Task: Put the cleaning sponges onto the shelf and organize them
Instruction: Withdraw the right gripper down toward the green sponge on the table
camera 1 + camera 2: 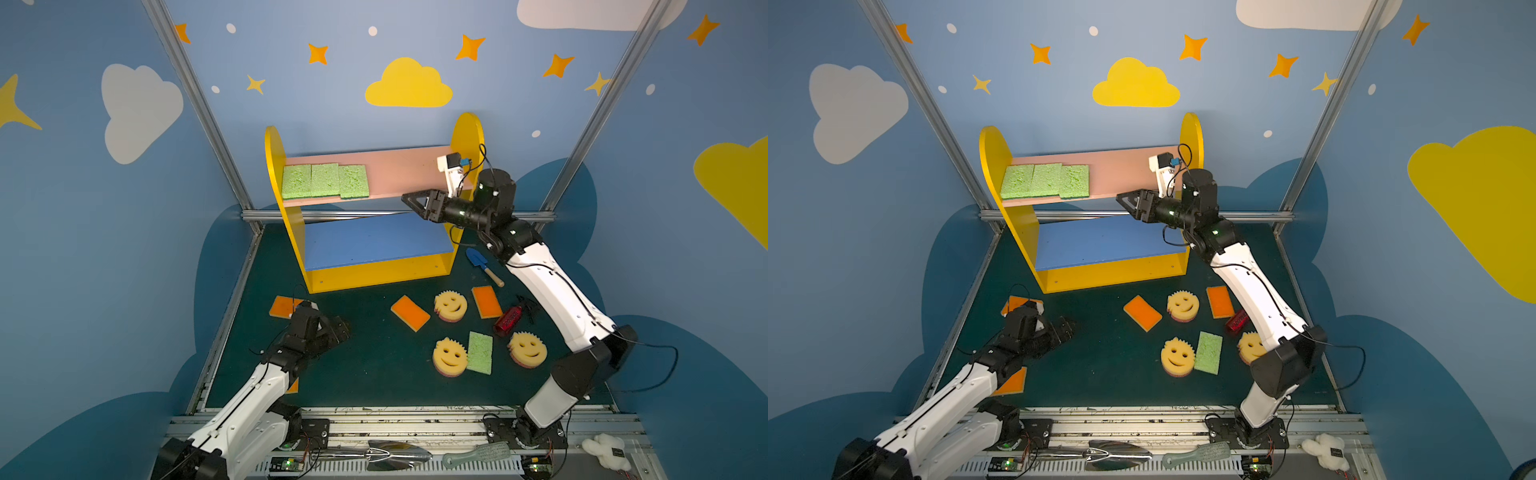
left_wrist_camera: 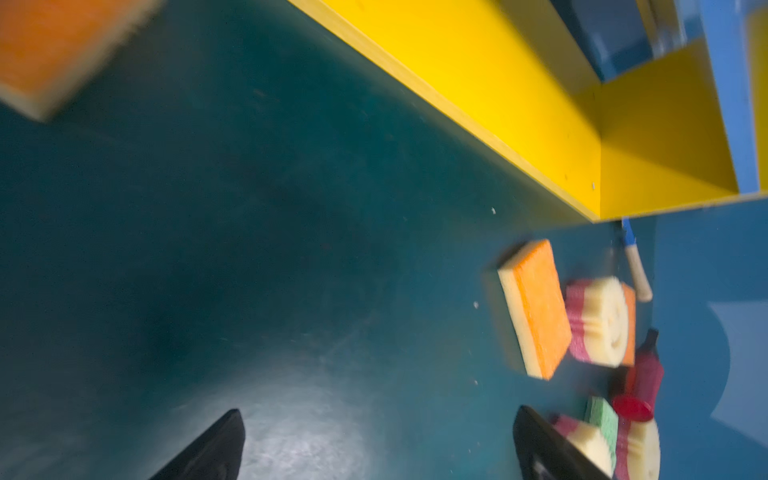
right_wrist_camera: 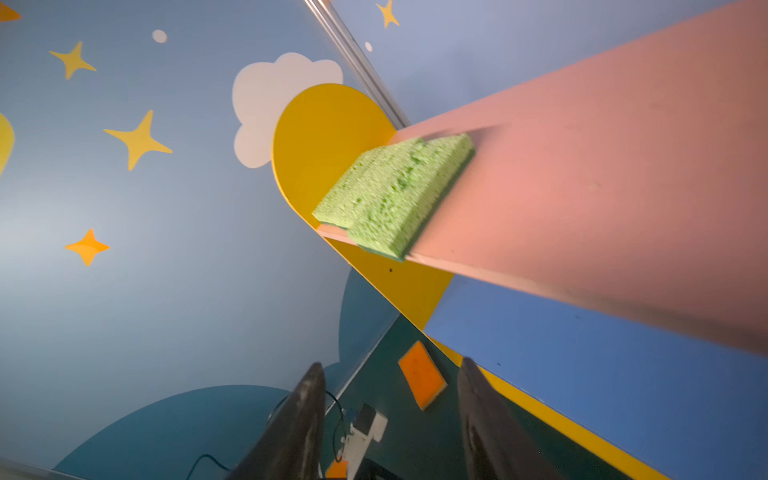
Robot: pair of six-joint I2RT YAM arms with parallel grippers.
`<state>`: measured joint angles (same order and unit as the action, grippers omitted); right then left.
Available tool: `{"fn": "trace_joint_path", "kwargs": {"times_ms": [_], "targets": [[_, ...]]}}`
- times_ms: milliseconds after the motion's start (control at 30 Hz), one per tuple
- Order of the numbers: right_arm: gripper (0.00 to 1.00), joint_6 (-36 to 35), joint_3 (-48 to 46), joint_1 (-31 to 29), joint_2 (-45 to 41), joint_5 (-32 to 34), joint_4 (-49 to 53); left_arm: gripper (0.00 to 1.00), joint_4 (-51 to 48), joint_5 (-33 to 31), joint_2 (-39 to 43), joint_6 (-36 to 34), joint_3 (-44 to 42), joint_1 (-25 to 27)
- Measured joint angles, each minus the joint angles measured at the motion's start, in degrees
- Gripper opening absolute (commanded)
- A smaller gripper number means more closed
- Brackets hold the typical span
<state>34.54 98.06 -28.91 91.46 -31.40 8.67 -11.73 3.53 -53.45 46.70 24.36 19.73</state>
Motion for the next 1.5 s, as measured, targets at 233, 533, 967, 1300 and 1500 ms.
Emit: {"fn": "trace_joint_path", "kwargs": {"times_ms": [233,533,967,1300,1500], "targets": [[0.57,3.98,-31.71,10.84,-13.29,1.33,-4.11,1.0,6.08,-2.21,-10.99,-0.04,5.11,8.52],[0.59,4.63,-55.17,19.61,-28.81,5.79,-0.59,1.0,12.76,0.15,-31.65,-1.62,17.42,16.57],[0.48,4.24,-74.31,32.0,-34.42,6.54,4.85,0.99,17.86,2.99,-39.85,-2.8,23.43,20.11],[0.44,4.17,-78.03,34.45,-33.18,7.17,5.81,1.0,18.51,2.91,-39.85,-2.91,21.55,20.11],[0.39,4.0,-77.7,34.45,-28.68,6.43,5.86,0.99,19.54,2.93,-39.78,-2.97,20.83,20.09]]}}
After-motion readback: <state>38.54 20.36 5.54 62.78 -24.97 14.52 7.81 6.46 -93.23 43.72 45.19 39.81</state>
